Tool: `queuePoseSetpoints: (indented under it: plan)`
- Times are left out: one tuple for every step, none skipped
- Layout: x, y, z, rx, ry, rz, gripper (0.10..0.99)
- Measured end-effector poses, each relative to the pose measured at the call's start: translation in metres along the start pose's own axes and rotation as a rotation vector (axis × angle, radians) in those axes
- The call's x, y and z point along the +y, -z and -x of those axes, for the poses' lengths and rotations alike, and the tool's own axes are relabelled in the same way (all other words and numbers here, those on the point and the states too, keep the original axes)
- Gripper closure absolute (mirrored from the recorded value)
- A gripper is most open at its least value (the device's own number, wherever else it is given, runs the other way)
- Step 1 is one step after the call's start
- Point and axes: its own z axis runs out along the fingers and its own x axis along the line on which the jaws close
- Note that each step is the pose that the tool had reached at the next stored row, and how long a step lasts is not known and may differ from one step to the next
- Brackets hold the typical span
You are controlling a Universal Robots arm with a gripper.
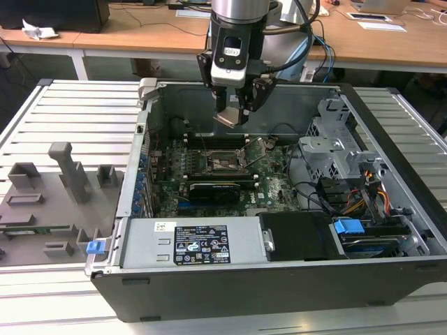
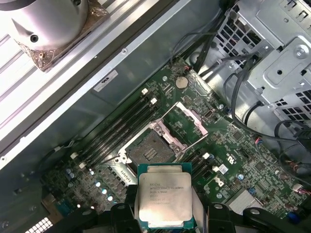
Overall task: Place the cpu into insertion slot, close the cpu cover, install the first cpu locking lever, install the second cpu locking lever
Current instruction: 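Place the cpu into insertion slot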
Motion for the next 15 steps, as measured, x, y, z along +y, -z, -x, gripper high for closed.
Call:
queuePoseSetpoints:
  plan:
    - [0.0000, -0.0001, 0.0000, -0.0001, -0.003, 0.000, 0.561]
    - [0.0000, -0.0003, 0.0000, -0.0002, -0.005, 0.000, 0.561]
    - [0.0000, -0.0004, 0.0000, -0.0005, -0.007, 0.000, 0.561]
    - [0.0000, -0.0005, 0.0000, -0.0005, -0.009, 0.000, 0.561]
    - [0.0000, -0.0007, 0.0000, -0.0007, -0.011, 0.000, 0.561]
    - [-0.0001, -0.0007, 0.0000, -0.0008, -0.012, 0.000, 0.561]
    - [-0.0001, -0.0009, 0.0000, -0.0009, -0.014, 0.000, 0.561]
    - [-0.0001, -0.0009, 0.0000, -0.0010, -0.016, 0.000, 0.561]
    - [-0.0001, -0.0010, 0.0000, -0.0011, -0.017, 0.000, 0.561]
    - [-0.0001, -0.0011, 0.0000, -0.0012, -0.018, 0.000, 0.561]
    - [-0.0001, -0.0012, 0.0000, -0.0013, -0.019, 0.000, 0.561]
    - [-0.0001, -0.0012, 0.0000, -0.0014, -0.020, 0.000, 0.561]
    - [-0.0001, -0.0013, 0.0000, -0.0014, -0.021, 0.000, 0.561]
    - [-0.0001, -0.0014, 0.0000, -0.0015, -0.022, 0.000, 0.561]
    - [-0.0001, -0.0015, 0.0000, -0.0016, -0.023, 0.000, 0.561]
